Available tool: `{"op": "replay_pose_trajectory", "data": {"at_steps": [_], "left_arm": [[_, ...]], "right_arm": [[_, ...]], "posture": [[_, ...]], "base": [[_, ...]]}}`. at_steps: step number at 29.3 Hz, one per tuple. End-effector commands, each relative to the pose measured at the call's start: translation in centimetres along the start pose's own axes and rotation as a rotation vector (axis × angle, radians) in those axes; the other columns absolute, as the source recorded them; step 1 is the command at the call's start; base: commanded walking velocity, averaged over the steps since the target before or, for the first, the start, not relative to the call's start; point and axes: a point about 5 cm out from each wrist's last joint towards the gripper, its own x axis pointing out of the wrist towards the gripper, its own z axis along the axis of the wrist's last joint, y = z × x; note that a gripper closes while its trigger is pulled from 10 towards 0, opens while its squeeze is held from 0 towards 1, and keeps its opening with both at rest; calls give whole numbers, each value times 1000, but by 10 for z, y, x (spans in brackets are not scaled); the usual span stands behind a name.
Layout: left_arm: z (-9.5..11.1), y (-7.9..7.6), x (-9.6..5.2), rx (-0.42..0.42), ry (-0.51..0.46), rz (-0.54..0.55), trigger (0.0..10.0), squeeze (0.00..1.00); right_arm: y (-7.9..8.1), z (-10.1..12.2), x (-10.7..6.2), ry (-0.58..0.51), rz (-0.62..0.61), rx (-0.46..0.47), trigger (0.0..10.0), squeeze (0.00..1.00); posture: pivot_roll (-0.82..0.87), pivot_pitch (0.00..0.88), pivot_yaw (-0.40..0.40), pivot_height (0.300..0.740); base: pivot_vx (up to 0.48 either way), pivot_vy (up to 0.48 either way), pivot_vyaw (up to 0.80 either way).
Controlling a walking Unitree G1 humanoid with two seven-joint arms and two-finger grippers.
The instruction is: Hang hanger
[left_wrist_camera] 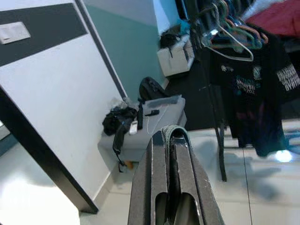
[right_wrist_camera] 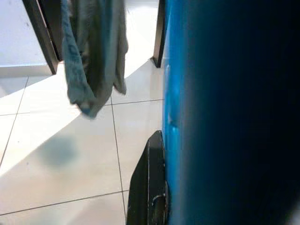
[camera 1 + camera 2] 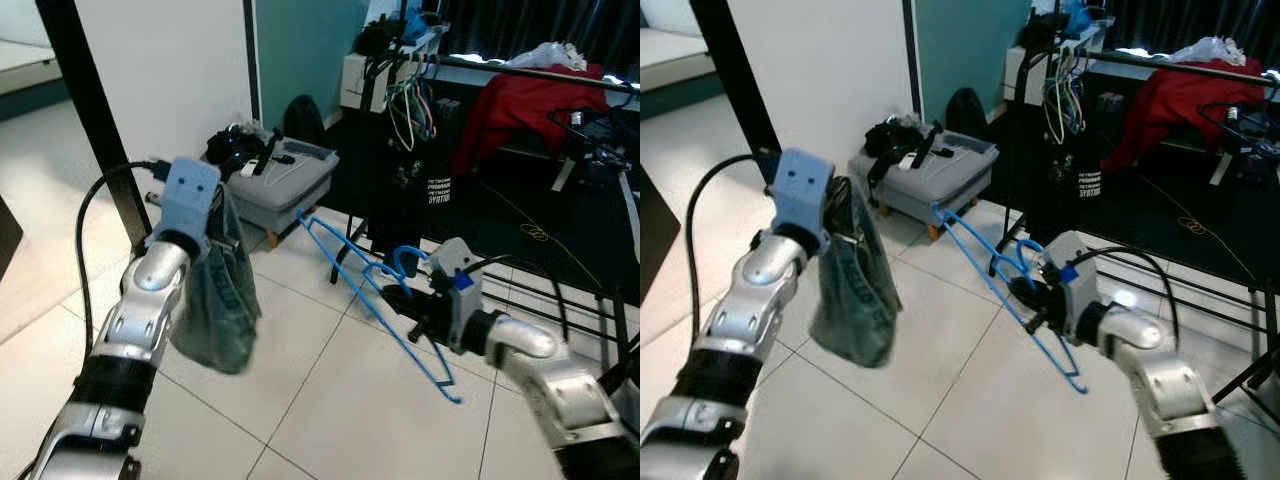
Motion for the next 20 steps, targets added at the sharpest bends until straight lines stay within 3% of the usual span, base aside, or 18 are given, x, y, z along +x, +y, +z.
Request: {"op": "replay_pose_trajectory", "data": {"at_steps": [1, 7, 9, 10, 12, 20], "left_arm": [[3, 2, 4, 49, -3, -29, 10000, 0], [8, 1, 6, 62, -18, -48, 10000, 0], [5, -3, 6, 77, -9, -59, 10000, 0], [5, -3, 6, 77, -9, -59, 10000, 0], [2, -7, 5, 85, -1, -67, 10000, 0], [2, -15, 4, 70, -6, -87, 10000, 0]], "right_arm": [[0, 6, -11, 27, 58, -28, 10000, 0], [14, 16, -16, 9, 160, -43, 10000, 0], [43, 27, -11, -34, 318, -34, 10000, 0], [43, 27, -11, -34, 318, -34, 10000, 0], [60, 33, -5, -55, 391, -30, 10000, 0], [63, 33, 2, -54, 388, -26, 10000, 0]], "posture": [[-132, 23, 36, 740], [-135, 29, 44, 740], [-134, 35, 50, 740], [-134, 35, 50, 740], [-129, 39, 49, 740], [-123, 42, 51, 740]], "base": [[0, 0, 0], [0, 0, 0], [0, 0, 0], [0, 0, 0], [0, 0, 0], [0, 0, 0]]}}
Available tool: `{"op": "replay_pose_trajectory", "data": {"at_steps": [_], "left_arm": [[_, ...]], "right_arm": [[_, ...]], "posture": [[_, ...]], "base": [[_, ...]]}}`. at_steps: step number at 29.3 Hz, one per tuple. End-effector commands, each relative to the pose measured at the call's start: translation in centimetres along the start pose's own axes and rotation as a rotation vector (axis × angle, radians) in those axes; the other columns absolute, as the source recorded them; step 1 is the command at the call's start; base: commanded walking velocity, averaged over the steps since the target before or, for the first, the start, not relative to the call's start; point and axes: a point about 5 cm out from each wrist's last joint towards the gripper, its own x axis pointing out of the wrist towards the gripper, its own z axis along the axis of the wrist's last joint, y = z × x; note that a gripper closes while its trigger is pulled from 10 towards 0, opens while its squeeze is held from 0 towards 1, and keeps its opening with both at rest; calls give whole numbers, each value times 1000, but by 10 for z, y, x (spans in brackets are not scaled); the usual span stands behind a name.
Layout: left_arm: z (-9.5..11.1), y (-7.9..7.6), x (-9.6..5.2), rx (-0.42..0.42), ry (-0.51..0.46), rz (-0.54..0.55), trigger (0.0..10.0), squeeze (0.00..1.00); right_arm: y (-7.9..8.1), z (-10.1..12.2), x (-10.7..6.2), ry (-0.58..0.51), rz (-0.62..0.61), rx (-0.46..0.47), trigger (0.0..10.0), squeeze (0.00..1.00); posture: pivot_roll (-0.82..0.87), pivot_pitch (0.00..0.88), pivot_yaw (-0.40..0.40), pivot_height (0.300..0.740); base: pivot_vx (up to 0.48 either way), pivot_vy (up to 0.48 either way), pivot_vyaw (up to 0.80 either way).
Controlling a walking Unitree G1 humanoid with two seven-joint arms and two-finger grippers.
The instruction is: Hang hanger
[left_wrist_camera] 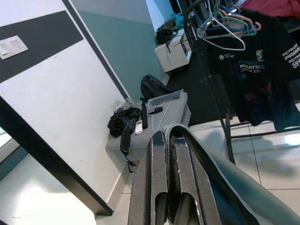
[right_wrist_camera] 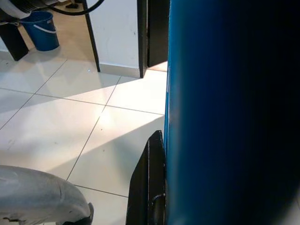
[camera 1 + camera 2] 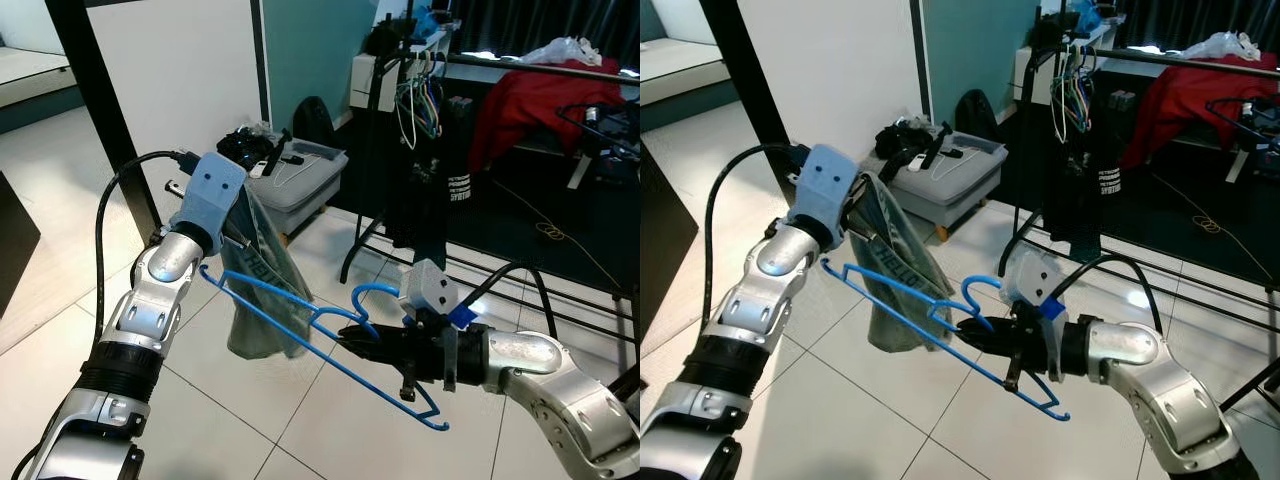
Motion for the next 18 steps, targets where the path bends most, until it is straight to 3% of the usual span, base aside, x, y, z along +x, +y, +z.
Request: {"op": "replay_pose_trajectory", "data": {"at_steps": [1, 8, 10, 12, 13, 16, 18], "left_arm": [[-2, -13, -4, -16, 2, -33, 10000, 0], [-2, -24, -6, -36, -3, -60, 10000, 0], [-4, -25, -8, -26, 4, -64, 10000, 0], [-4, -25, -8, -26, 4, -64, 10000, 0], [-5, -23, -8, -21, 7, -62, 10000, 0], [-6, -22, -8, -14, 9, -59, 10000, 0], [-6, -19, -7, -5, 7, -52, 10000, 0]], "right_arm": [[-4, 1, 4, 2, -23, 3, 10000, 0], [-8, 1, -1, 14, -32, 3, 10000, 0], [-11, -5, -18, 88, -37, -9, 10000, 0], [-11, -5, -18, 88, -37, -9, 10000, 0], [-17, -7, -29, 136, -77, -6, 10000, 0], [-21, -10, -38, 180, -107, -5, 10000, 0], [-22, -16, -50, 280, -122, -4, 10000, 0]], "posture": [[-123, 42, 51, 740], [-115, 50, 47, 740], [-115, 50, 47, 740], [-115, 50, 47, 740], [-117, 58, 46, 740], [-118, 58, 47, 740], [-118, 60, 45, 740]], "base": [[0, 0, 0], [0, 0, 0], [0, 0, 0], [0, 0, 0], [0, 0, 0], [0, 0, 0], [0, 0, 0]]}}
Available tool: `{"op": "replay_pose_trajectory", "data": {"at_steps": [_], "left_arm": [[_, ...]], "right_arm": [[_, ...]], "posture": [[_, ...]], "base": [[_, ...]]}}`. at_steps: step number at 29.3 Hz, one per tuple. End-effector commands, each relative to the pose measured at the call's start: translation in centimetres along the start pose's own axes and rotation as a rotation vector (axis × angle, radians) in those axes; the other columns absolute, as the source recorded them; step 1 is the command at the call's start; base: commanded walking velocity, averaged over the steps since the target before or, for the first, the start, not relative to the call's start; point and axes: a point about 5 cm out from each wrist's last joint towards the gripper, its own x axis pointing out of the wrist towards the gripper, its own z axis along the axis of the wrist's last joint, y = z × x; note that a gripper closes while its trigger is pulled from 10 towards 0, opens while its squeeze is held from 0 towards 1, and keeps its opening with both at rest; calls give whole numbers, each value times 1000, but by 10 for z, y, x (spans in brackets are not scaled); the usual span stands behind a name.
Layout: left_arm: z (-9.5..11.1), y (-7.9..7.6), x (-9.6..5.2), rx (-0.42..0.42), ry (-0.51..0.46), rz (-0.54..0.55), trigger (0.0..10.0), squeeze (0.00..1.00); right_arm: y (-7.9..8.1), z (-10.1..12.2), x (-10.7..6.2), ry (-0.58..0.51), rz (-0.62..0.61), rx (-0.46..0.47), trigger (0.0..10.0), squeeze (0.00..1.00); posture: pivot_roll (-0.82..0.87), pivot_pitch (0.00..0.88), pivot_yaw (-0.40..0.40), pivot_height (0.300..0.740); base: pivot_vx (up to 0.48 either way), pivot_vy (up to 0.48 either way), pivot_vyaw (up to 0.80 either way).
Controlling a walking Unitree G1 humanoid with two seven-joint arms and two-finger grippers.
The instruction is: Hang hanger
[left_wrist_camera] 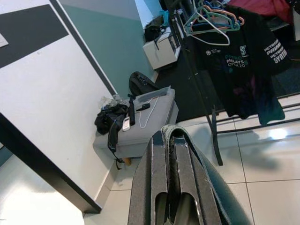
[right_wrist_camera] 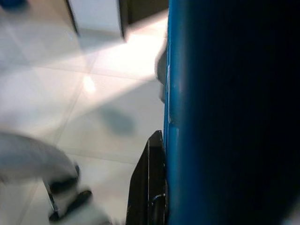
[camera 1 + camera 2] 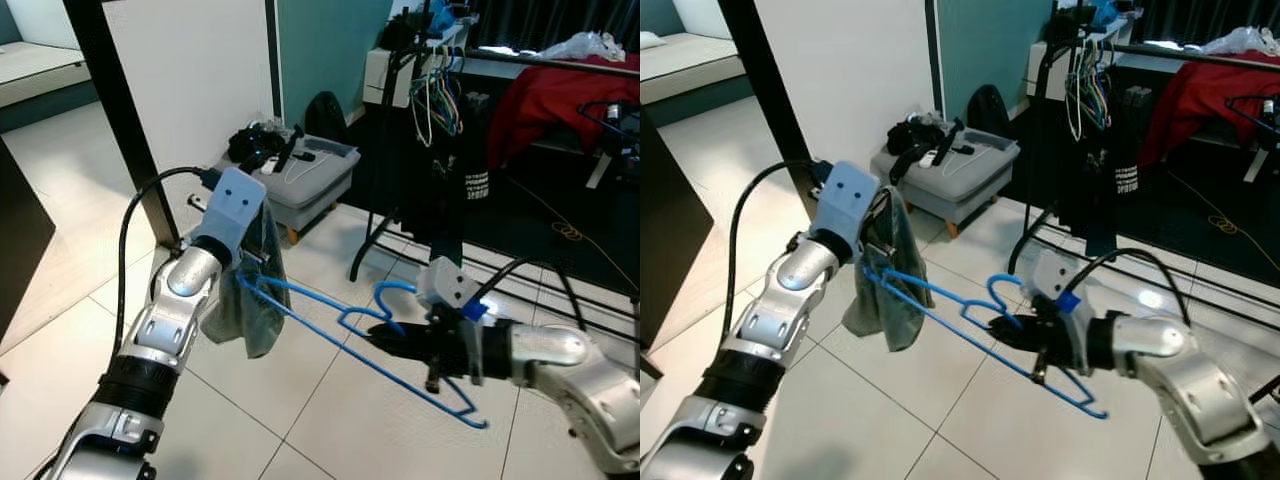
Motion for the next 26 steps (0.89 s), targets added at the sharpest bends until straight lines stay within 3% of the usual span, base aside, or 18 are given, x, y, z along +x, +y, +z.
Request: {"op": "replay_pose_trajectory", "data": {"at_steps": [1, 5, 15, 26], "left_arm": [[-5, 4, -2, 25, 18, 3, 10000, 0], [-4, 4, -2, 28, 15, 5, 10000, 0], [-6, -1, -2, 46, 23, -15, 10000, 0], [-3, -6, -1, 40, 17, -23, 10000, 0]], "right_arm": [[0, -5, -3, 42, -1, 9, 10000, 0], [-9, -7, -5, 55, -68, 6, 10000, 0], [-22, 11, -8, -53, -147, 13, 10000, 0], [-13, 16, -3, -80, -79, 19, 10000, 0]], "posture": [[-118, 60, 45, 740], [-118, 60, 45, 740], [-124, 67, 52, 740], [-119, 72, 47, 740]], "base": [[0, 0, 0], [0, 0, 0], [0, 0, 0], [0, 0, 0]]}}
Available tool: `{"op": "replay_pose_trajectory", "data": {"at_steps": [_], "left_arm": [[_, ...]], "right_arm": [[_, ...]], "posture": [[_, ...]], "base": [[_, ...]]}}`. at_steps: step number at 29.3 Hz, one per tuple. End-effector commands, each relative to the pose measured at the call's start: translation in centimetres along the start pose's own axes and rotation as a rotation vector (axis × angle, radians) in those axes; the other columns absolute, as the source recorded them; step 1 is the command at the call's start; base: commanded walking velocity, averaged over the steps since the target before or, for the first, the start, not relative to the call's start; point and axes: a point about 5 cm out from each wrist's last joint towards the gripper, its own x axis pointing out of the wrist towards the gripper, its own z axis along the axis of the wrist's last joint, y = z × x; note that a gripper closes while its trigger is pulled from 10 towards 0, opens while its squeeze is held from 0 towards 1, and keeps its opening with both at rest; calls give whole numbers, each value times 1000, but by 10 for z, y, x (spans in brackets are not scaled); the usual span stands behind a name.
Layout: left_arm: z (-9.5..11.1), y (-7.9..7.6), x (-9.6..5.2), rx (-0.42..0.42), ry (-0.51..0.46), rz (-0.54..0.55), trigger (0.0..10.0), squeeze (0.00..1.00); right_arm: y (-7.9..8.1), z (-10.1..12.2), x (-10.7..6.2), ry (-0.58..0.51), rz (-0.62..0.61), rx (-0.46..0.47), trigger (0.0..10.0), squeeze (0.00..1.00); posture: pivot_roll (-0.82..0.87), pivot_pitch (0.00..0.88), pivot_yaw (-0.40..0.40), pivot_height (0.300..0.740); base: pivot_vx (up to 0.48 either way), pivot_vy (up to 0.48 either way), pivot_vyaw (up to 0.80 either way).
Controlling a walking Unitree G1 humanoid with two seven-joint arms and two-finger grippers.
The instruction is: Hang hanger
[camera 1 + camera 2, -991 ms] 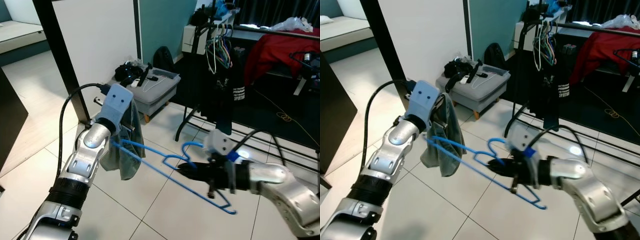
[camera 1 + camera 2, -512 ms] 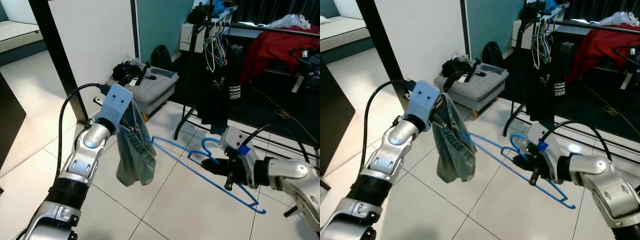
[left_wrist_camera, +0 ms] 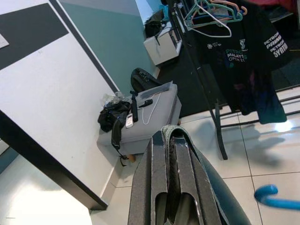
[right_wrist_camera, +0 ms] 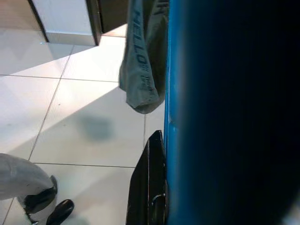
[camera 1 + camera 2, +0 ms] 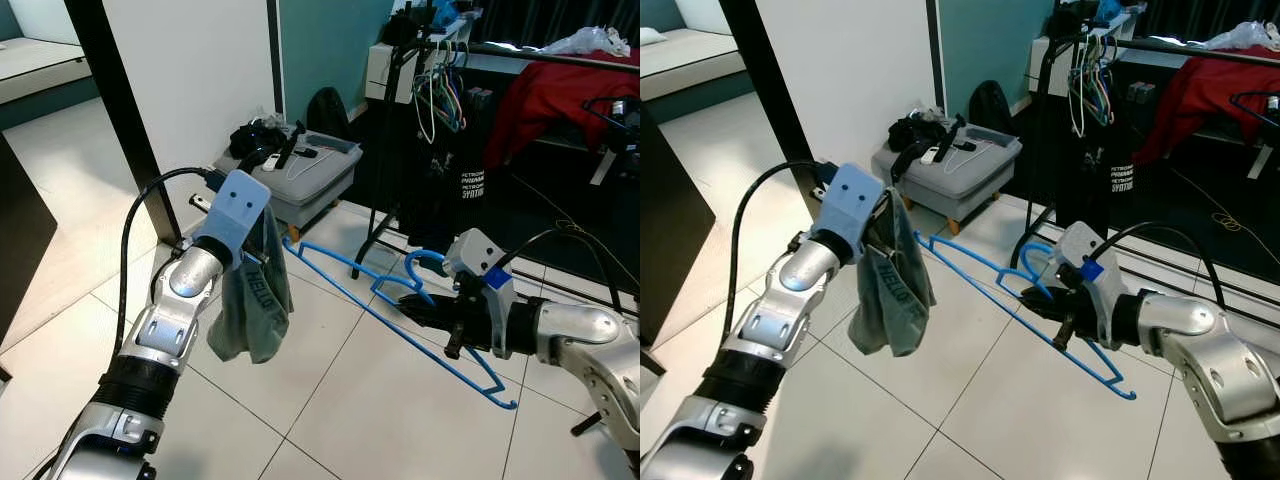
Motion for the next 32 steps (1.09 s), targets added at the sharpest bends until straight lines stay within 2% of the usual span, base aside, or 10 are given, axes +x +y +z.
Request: {"op": "replay_pose_trajectory", "data": {"at_steps": [1, 8, 12, 21, 32], "left_arm": [[-3, -3, -1, 6, 12, -11, 10000, 0], [-2, -1, -1, 9, 8, -7, 10000, 0], [0, -2, -1, 3, 1, -9, 10000, 0], [13, -13, 0, -81, -52, -22, 10000, 0], [16, -16, 0, -97, -63, -27, 10000, 0]], "right_arm": [[6, 2, 1, -13, 38, 4, 10000, 0], [9, 4, 3, -22, 55, 6, 10000, 0], [5, 5, 6, -32, 22, 11, 10000, 0], [-2, 8, 23, -36, -43, 26, 10000, 0], [-2, 8, 26, -34, -46, 31, 10000, 0]], "posture": [[-119, 72, 47, 740], [-121, 74, 45, 740], [-121, 76, 47, 740], [-118, 79, 38, 740], [-113, 76, 33, 740]], "base": [[0, 0, 0], [0, 0, 0], [0, 0, 0], [0, 0, 0], [0, 0, 0]]}}
